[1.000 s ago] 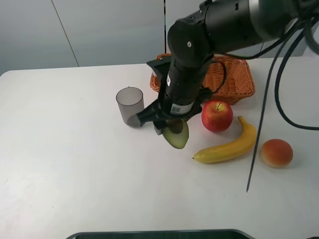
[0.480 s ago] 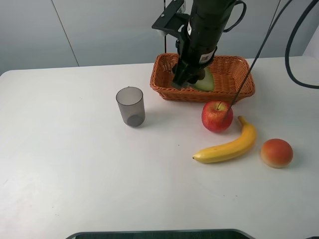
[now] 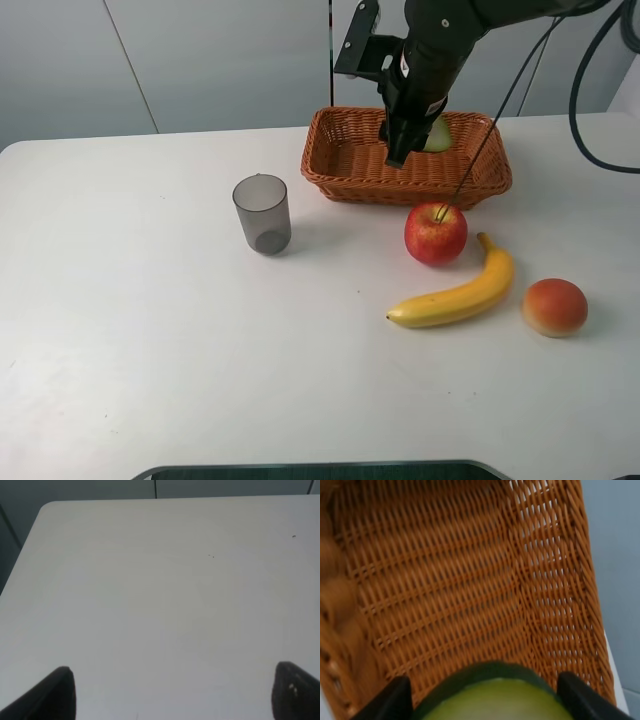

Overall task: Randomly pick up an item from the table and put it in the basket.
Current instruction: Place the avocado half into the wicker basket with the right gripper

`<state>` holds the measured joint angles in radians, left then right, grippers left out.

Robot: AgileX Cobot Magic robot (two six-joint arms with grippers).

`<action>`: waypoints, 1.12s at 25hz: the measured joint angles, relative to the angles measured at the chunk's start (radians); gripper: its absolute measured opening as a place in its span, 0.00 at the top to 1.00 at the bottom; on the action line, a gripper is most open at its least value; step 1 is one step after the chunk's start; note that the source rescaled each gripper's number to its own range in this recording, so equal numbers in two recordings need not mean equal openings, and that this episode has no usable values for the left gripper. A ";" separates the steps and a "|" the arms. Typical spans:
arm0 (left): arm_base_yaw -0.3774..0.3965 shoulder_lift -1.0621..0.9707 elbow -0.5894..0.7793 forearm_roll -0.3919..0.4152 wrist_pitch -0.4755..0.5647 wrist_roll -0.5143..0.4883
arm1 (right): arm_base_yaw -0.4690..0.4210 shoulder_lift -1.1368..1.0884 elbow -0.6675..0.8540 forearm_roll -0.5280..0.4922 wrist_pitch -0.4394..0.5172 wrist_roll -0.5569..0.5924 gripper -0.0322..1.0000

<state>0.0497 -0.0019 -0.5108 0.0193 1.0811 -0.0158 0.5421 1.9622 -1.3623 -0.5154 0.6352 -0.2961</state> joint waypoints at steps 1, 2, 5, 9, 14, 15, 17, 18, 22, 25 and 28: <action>0.000 0.000 0.000 0.000 0.000 -0.002 | -0.004 0.010 0.000 -0.008 -0.015 0.000 0.96; 0.000 0.000 0.000 0.000 0.000 -0.002 | -0.009 0.022 0.000 -0.017 -0.028 0.000 0.96; 0.000 0.000 0.000 0.000 0.000 -0.002 | -0.013 0.049 0.000 -0.023 -0.044 0.000 0.96; 0.000 0.000 0.000 0.000 0.000 -0.002 | -0.013 0.070 0.000 -0.025 -0.068 -0.005 0.96; 0.000 0.000 0.000 0.000 0.000 -0.002 | -0.013 0.074 0.000 -0.042 -0.077 -0.005 0.96; 0.000 0.000 0.000 0.000 0.000 -0.002 | -0.013 0.074 0.000 -0.047 -0.079 -0.005 0.96; 0.000 0.000 0.000 0.000 0.000 -0.002 | -0.013 0.074 0.000 -0.049 -0.079 -0.005 0.81; 0.000 0.000 0.000 0.000 0.000 -0.002 | -0.013 0.074 0.000 -0.053 -0.079 -0.005 0.67; 0.000 0.000 0.000 0.000 0.000 -0.002 | -0.013 0.074 0.000 -0.073 -0.084 -0.005 0.19; 0.000 0.000 0.000 0.000 0.000 -0.004 | -0.013 0.074 0.000 -0.074 -0.089 -0.005 0.03; 0.000 0.000 0.000 0.000 0.000 -0.004 | -0.013 0.071 0.000 -0.074 -0.089 -0.001 0.01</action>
<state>0.0497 -0.0019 -0.5108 0.0193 1.0811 -0.0194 0.5292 2.0334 -1.3623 -0.5894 0.5462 -0.2968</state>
